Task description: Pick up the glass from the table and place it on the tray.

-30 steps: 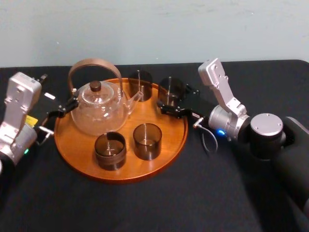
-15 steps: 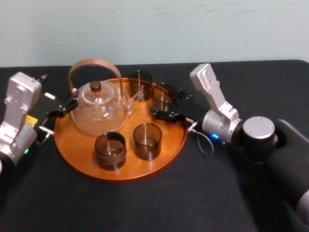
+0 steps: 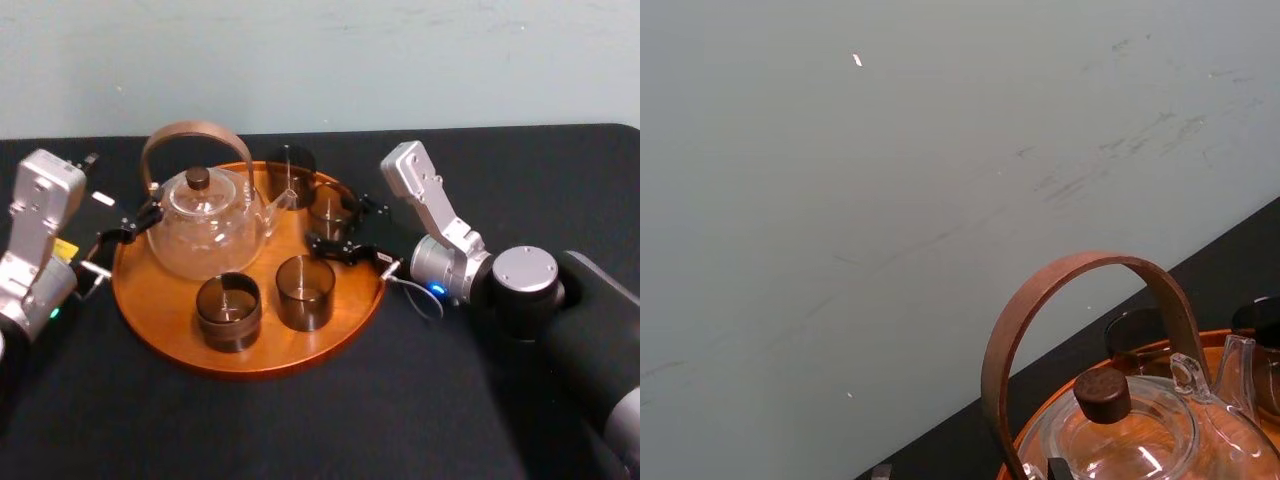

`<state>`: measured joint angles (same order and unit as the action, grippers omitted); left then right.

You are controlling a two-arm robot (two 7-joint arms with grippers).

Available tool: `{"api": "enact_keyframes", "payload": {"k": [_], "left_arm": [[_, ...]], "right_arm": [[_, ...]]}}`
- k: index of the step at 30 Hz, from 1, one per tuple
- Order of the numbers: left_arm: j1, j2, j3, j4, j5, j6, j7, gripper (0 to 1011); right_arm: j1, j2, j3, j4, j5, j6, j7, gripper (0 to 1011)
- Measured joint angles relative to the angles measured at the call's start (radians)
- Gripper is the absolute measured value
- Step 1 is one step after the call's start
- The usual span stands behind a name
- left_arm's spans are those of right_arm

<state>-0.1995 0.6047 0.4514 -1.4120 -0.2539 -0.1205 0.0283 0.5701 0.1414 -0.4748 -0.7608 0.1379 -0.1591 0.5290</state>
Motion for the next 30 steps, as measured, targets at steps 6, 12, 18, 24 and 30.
{"api": "enact_keyframes", "payload": {"k": [6, 12, 18, 24, 30], "left_arm": [[0.000, 0.000, 0.000, 0.000, 0.000, 0.000, 0.000, 1010], [0.000, 0.000, 0.000, 0.000, 0.000, 0.000, 0.000, 1010], [0.000, 0.000, 0.000, 0.000, 0.000, 0.000, 0.000, 1009], [0.000, 0.000, 0.000, 0.000, 0.000, 0.000, 0.000, 1010], [0.000, 0.000, 0.000, 0.000, 0.000, 0.000, 0.000, 1010]], "right_arm": [[0.004, -0.006, -0.003, 0.010, -0.005, -0.002, 0.000, 916], [0.008, -0.012, -0.005, 0.024, -0.007, -0.009, 0.002, 916], [0.008, -0.015, -0.004, 0.026, -0.011, -0.012, -0.001, 916], [0.007, -0.015, -0.004, 0.026, -0.011, -0.012, -0.002, 916], [0.006, -0.014, -0.004, 0.026, -0.014, -0.009, -0.001, 982]]}}
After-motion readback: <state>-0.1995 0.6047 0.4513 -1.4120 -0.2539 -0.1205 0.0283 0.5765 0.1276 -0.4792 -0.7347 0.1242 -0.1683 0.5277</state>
